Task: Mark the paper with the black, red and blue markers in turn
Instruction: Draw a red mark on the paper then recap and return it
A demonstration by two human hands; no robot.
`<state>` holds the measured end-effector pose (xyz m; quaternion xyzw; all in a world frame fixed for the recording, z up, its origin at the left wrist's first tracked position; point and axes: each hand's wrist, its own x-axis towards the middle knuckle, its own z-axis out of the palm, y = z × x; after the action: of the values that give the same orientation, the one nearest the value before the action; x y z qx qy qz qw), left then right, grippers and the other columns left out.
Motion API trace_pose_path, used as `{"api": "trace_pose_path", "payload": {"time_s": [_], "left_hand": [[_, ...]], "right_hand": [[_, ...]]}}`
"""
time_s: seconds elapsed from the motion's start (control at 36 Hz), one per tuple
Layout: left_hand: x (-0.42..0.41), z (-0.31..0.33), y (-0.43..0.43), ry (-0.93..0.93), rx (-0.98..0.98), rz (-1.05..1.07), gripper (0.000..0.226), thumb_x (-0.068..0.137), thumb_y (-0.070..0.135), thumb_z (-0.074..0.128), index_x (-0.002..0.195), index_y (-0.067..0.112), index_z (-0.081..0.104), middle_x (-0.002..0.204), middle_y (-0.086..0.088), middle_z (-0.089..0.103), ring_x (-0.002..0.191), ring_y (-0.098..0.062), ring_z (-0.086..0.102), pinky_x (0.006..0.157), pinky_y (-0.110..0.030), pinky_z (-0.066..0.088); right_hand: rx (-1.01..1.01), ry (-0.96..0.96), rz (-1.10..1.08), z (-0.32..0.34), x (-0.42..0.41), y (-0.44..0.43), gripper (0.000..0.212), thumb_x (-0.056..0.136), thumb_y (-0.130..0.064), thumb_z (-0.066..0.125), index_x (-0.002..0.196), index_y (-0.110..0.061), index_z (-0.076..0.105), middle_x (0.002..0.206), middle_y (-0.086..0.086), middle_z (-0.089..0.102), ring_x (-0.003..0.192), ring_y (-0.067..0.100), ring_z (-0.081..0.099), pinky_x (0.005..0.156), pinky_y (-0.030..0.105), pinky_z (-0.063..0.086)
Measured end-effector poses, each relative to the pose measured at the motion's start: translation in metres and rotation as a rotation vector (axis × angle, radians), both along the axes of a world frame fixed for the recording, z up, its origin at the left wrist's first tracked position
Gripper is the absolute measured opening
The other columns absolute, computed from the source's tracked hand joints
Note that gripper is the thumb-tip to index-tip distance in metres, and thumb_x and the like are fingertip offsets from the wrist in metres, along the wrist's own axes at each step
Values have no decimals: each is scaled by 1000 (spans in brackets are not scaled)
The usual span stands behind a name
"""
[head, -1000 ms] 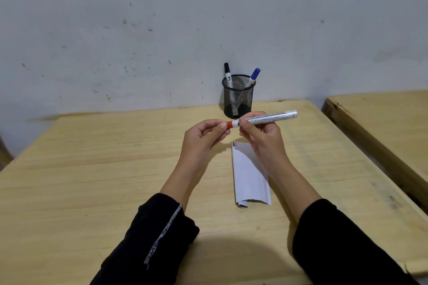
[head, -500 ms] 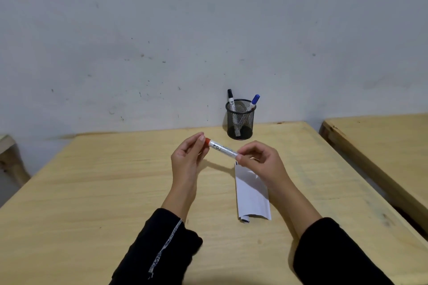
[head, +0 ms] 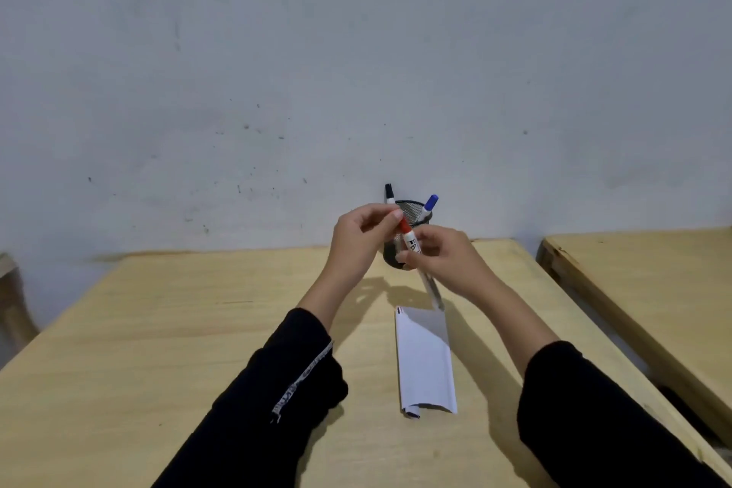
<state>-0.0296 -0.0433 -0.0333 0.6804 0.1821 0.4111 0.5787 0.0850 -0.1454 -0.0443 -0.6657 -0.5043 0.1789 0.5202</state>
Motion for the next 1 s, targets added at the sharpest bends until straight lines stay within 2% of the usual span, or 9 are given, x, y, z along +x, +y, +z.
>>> {"api": "trace_pose_path", "payload": {"time_s": [0.08, 0.19, 0.28, 0.36, 0.47, 0.64, 0.75, 0.83, 1.0], "left_hand": [[10, 6, 16, 80, 84, 15, 11, 88, 25, 63, 89, 17, 71, 87, -4, 72, 86, -16, 67, 91, -35, 54], [23, 5, 40, 332, 237, 121, 26, 88, 26, 64, 107, 9, 65, 95, -3, 65, 88, -14, 59, 73, -4, 44], [33, -6, 55, 549, 309, 136, 47, 85, 28, 66, 122, 1, 55, 115, -13, 61, 103, -22, 58, 88, -23, 45], [44, -19, 62, 644, 303, 123, 48, 83, 31, 69, 119, 5, 52, 129, -17, 54, 116, -27, 53, 95, -34, 43], [60, -36, 66, 611, 216, 98, 69, 76, 34, 75, 130, 5, 45, 133, -13, 51, 117, -24, 50, 92, -31, 41], [78, -59, 63, 387, 74, 18, 60, 67, 21, 84, 114, 27, 47, 115, 7, 57, 108, -8, 58, 75, -9, 45], [84, -71, 66, 339, 52, 21, 62, 64, 24, 85, 115, 24, 49, 118, 3, 60, 107, -12, 60, 90, -31, 52], [85, -75, 69, 325, 23, 29, 62, 58, 30, 87, 110, 28, 52, 111, 5, 64, 100, -19, 65, 88, -43, 55], [86, -74, 72, 331, 76, 51, 64, 60, 27, 88, 113, 23, 53, 105, 13, 63, 101, -7, 62, 88, -29, 54]], "right_hand": [[-20, -52, -54, 11, 27, 2, 12, 79, -14, 71, 89, -18, 66, 87, 5, 74, 84, 17, 71, 81, 33, 54], [126, -28, -150, 31, 56, 8, 10, 79, -9, 71, 86, -10, 64, 84, 11, 71, 80, 24, 68, 82, 40, 52], [297, 35, -218, 48, 73, 14, 14, 81, -7, 69, 83, -17, 60, 83, 5, 67, 84, 28, 68, 81, 36, 54], [409, 114, -271, 55, 92, 26, 16, 81, -10, 68, 83, -23, 59, 89, 2, 63, 86, 29, 71, 80, 40, 55], [452, 185, -319, 51, 109, 49, 19, 79, -13, 70, 81, -28, 59, 88, -4, 59, 95, 37, 68, 88, 49, 54], [326, 179, -275, 27, 123, 79, 22, 79, -6, 70, 84, -23, 57, 82, 0, 59, 85, 25, 65, 81, 40, 57], [180, 201, -199, 19, 127, 88, 14, 82, -5, 66, 89, -14, 57, 82, 3, 62, 80, 18, 63, 68, 27, 57], [77, 181, -131, 18, 130, 91, 3, 88, -9, 60, 88, -12, 61, 90, 9, 63, 84, 18, 60, 61, 13, 53], [-20, 78, -159, 11, 137, 94, 16, 85, -22, 65, 94, -9, 66, 81, 5, 61, 73, 14, 55, 61, 21, 44]]}}
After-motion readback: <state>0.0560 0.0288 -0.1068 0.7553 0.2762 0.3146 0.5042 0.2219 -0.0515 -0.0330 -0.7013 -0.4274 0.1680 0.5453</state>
